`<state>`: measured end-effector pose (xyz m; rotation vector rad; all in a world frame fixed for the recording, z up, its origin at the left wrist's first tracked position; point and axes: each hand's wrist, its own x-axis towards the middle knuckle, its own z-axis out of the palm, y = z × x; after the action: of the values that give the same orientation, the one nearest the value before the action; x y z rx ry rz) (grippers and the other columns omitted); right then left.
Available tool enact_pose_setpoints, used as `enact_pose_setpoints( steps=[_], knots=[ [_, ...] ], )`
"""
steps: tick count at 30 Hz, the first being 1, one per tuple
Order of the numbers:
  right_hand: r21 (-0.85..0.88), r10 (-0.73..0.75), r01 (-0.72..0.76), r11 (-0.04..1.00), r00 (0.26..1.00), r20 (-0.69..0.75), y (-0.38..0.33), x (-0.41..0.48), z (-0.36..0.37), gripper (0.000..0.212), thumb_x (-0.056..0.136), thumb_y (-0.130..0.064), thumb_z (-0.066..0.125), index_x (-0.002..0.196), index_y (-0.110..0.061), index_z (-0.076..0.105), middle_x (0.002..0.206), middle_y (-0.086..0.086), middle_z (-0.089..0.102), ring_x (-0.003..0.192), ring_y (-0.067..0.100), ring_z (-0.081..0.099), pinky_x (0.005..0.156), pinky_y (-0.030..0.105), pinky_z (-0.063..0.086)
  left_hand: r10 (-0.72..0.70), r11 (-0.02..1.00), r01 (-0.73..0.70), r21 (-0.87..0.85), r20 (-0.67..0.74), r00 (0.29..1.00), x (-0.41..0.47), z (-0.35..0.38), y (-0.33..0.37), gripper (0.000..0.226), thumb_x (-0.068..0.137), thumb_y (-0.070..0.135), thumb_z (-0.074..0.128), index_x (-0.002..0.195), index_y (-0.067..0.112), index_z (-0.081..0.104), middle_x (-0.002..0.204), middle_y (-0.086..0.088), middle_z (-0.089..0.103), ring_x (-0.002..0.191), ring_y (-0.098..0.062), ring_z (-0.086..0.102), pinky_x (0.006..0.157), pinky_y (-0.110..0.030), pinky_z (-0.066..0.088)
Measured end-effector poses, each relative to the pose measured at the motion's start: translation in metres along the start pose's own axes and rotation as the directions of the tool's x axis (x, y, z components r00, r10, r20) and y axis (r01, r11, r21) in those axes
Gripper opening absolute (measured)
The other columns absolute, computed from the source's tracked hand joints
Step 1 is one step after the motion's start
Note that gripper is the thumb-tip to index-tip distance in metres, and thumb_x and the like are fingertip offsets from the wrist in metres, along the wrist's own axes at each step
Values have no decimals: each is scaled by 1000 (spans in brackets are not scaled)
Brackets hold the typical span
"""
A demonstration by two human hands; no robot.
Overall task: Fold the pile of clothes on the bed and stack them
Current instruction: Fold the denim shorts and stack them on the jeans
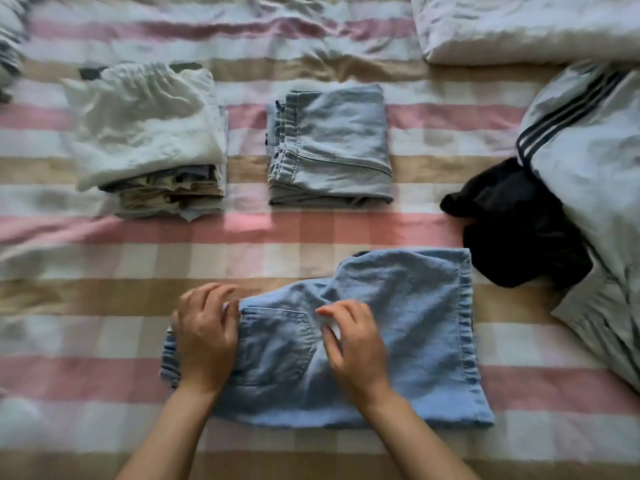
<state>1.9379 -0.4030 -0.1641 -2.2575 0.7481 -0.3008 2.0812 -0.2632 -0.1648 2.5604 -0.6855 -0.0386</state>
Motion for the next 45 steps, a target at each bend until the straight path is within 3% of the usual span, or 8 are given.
enact_pose_setpoints(
  steps=[7,13,20,27,31,36,39,45],
  knots=[
    [-53,-79,92,994,976,204,-52,-21,68,27,79,-12,63,106,-10,66,106,9,62,95,29,59,84,35,49,-463,818,494,-295,172,870,-46,-27,-73,24,92,21,52,106,3,58,103,-19,62,98,-33,56,86,-41,42],
    [-254,47,51,966,929,366,-48,-35,96,50,90,-26,53,138,-17,42,141,8,43,130,23,39,107,36,31,-441,714,584,-386,401,803,-52,-28,-81,19,84,27,65,88,9,59,84,-9,66,82,-27,62,76,-43,49],
    [-416,-53,181,891,952,302,-46,-39,88,44,82,-37,51,118,-15,64,118,6,65,106,25,63,82,45,52,-327,715,490,-499,382,865,-55,-36,-82,15,79,12,70,80,18,57,74,3,67,69,-4,62,64,-25,49],
    [-476,-180,362,801,905,385,-14,-19,64,49,86,-41,35,121,-20,62,124,0,61,119,22,55,97,41,44,-437,704,576,-415,387,812,-28,-32,-92,37,79,26,71,103,8,49,106,-14,53,102,-26,50,91,-37,42],
    [-499,-40,225,837,934,354,-3,-6,63,62,87,-49,30,143,-22,32,151,4,28,139,21,25,110,45,23,-397,735,565,-375,436,807,-6,-19,-87,61,84,41,61,130,9,40,121,-7,50,115,-21,47,93,-26,35],
    [-619,213,80,781,898,384,21,1,75,71,92,-60,19,136,-28,-27,149,-3,-29,141,15,-19,112,39,-13,-358,816,477,-326,363,860,-10,-8,-94,45,82,35,66,113,5,54,112,-13,57,107,-26,52,91,-33,40],
    [-592,242,37,805,891,385,8,4,70,69,93,-56,24,145,-29,-13,152,-4,-24,143,15,-14,113,39,-8,-369,817,485,-313,363,856,-10,-10,-92,42,83,36,64,109,4,57,108,-13,59,102,-26,55,90,-37,44],
    [-82,62,-48,995,981,182,-51,-22,60,37,91,-24,48,125,-9,55,124,8,53,116,23,48,101,27,34,-420,540,748,-386,647,637,-19,-29,-84,48,73,31,76,106,1,57,98,-15,69,83,-23,66,71,-33,55]
  ],
)
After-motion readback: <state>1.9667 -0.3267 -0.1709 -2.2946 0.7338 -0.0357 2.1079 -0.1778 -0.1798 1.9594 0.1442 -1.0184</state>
